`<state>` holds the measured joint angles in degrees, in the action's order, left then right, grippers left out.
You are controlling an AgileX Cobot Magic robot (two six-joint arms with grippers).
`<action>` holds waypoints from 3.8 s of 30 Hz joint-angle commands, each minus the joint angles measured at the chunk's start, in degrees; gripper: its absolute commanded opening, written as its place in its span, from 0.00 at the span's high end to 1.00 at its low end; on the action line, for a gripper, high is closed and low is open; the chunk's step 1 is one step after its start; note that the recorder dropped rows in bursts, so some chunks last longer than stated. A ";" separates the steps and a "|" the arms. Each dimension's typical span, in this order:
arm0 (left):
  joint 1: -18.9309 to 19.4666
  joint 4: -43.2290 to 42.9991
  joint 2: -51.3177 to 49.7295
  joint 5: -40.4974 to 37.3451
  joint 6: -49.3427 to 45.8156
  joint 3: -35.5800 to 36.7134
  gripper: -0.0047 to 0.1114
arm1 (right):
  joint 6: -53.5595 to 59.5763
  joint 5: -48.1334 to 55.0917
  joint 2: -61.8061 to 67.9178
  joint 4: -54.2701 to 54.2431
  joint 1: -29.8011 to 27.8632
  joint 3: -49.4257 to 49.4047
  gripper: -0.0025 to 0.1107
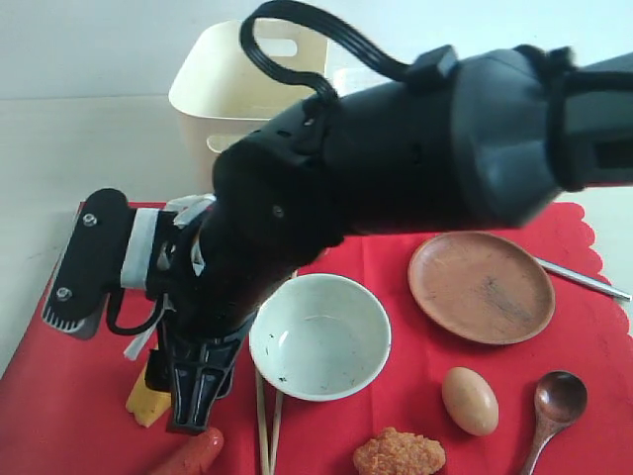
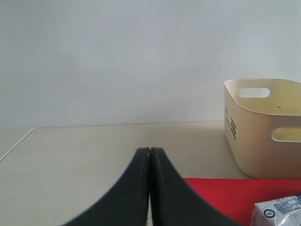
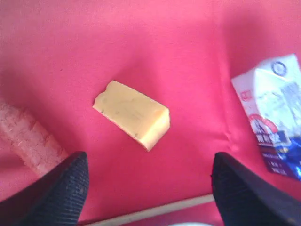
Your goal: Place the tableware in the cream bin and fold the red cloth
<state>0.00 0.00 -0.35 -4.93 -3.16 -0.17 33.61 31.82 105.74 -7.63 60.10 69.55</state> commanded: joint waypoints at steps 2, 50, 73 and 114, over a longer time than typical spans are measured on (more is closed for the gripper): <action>0.06 0.78 0.35 -0.14 -0.06 0.17 0.94 | 12.32 2.55 4.80 -3.78 0.17 4.48 0.36; 0.06 0.78 0.35 -0.14 -0.06 0.17 0.94 | -3.76 10.85 6.63 4.70 0.17 16.04 0.98; 0.06 0.78 0.35 -0.14 -0.06 0.17 0.94 | -22.27 6.23 -10.95 18.82 -28.41 13.04 0.98; 0.06 0.78 0.35 -0.14 -0.06 0.17 0.94 | -39.60 -19.35 6.82 16.81 -39.59 5.28 0.36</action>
<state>0.00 0.00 -0.35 -4.93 -3.16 -0.17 -5.80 10.38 115.48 9.00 20.77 74.93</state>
